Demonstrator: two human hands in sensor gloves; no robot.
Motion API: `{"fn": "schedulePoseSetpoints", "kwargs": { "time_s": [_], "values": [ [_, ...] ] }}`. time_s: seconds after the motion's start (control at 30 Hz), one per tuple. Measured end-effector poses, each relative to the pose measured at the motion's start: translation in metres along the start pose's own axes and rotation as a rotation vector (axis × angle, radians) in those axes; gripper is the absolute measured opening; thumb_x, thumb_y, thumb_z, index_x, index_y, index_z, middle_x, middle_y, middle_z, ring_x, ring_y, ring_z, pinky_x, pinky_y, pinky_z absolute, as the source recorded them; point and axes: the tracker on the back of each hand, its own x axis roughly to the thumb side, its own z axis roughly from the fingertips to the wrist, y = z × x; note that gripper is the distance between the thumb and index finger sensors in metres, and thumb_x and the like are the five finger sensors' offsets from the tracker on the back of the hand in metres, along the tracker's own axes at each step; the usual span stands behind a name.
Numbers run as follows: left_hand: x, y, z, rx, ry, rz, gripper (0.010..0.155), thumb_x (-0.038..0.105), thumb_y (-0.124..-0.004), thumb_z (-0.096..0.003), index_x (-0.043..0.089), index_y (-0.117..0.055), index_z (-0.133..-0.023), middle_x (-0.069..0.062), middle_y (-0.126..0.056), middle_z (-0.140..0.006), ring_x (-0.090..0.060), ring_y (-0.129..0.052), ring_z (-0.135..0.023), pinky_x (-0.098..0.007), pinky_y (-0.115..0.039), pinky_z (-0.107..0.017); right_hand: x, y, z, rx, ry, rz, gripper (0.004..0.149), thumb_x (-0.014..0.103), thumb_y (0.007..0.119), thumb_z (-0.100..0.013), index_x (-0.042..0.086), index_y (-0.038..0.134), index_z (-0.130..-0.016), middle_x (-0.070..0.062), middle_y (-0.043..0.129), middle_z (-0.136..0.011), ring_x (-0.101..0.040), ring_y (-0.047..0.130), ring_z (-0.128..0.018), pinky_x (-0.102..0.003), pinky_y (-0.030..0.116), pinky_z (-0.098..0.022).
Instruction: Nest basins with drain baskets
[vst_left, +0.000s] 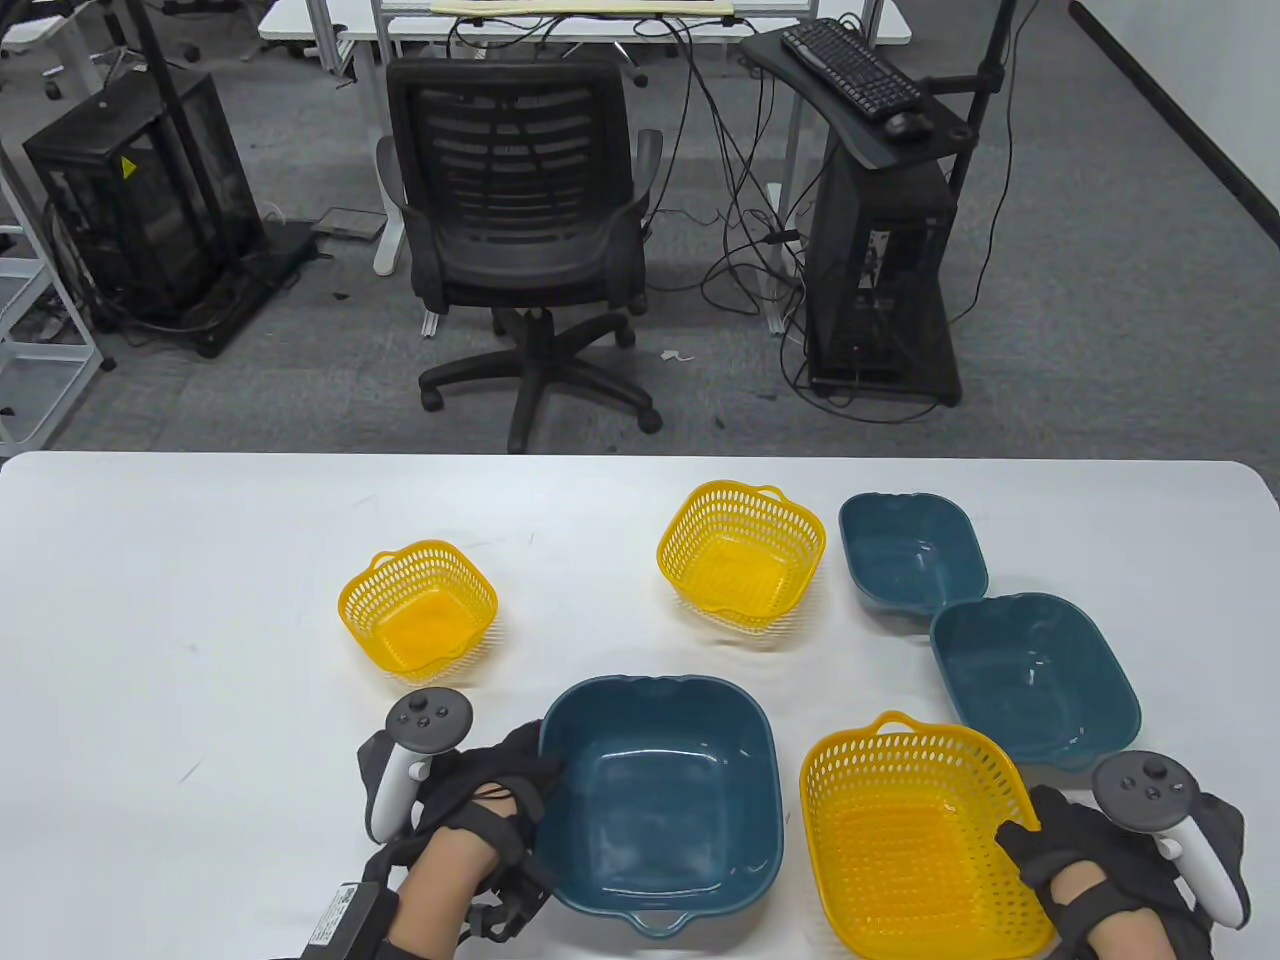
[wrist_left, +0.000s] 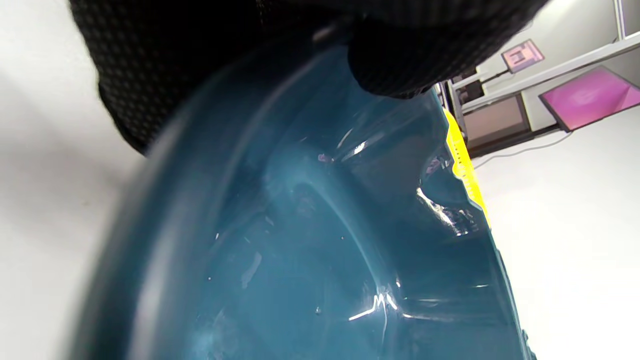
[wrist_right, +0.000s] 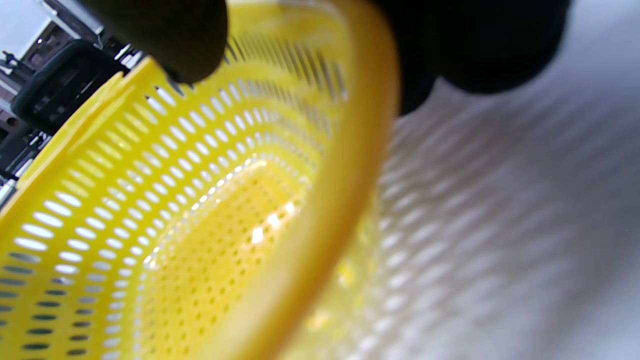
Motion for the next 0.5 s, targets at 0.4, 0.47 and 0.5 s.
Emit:
{"fn": "schedulePoseSetpoints", "kwargs": {
  "time_s": [0.4, 0.47, 0.5],
  "values": [
    [-0.005, 0.017, 0.014, -0.053, -0.033, 0.120, 0.068, 0.047, -0.071, -0.0517, 0.019, -0.055, -0.112, -0.018, -0.052, -0.113, -0.044, -0.091, -0.082, -0.047, -0.085, -0.052, 0.004, -0.004, 0.001, 0.008, -0.059, -0.035, 0.052, 0.029, 0.080, -0.050, 0.004, 0.071, -0.095, -0.022, 0.075, -0.091, -0.029, 0.096, -0.031, -0.041, 0.087, -0.016],
    [-0.007, 0.032, 0.022, -0.010, -0.051, 0.160, 0.068, 0.047, -0.071, -0.0519, 0.019, -0.055, -0.112, -0.018, -0.052, -0.113, -0.045, -0.090, -0.084, -0.048, -0.084, -0.053, 0.010, -0.010, 0.009, -0.033, -0.096, -0.032, 0.052, 0.029, 0.081, -0.050, 0.004, 0.072, -0.094, -0.021, 0.075, -0.091, -0.028, 0.097, -0.030, -0.040, 0.088, -0.016],
    [-0.007, 0.036, 0.024, 0.001, -0.055, 0.172, 0.068, 0.047, -0.071, -0.0519, 0.019, -0.055, -0.112, -0.018, -0.052, -0.114, -0.045, -0.089, -0.085, -0.049, -0.084, -0.054, 0.012, -0.013, 0.012, -0.041, -0.106, -0.034, 0.052, 0.029, 0.081, -0.049, 0.004, 0.072, -0.094, -0.021, 0.076, -0.091, -0.027, 0.098, -0.030, -0.040, 0.088, -0.015]
  ]
}}
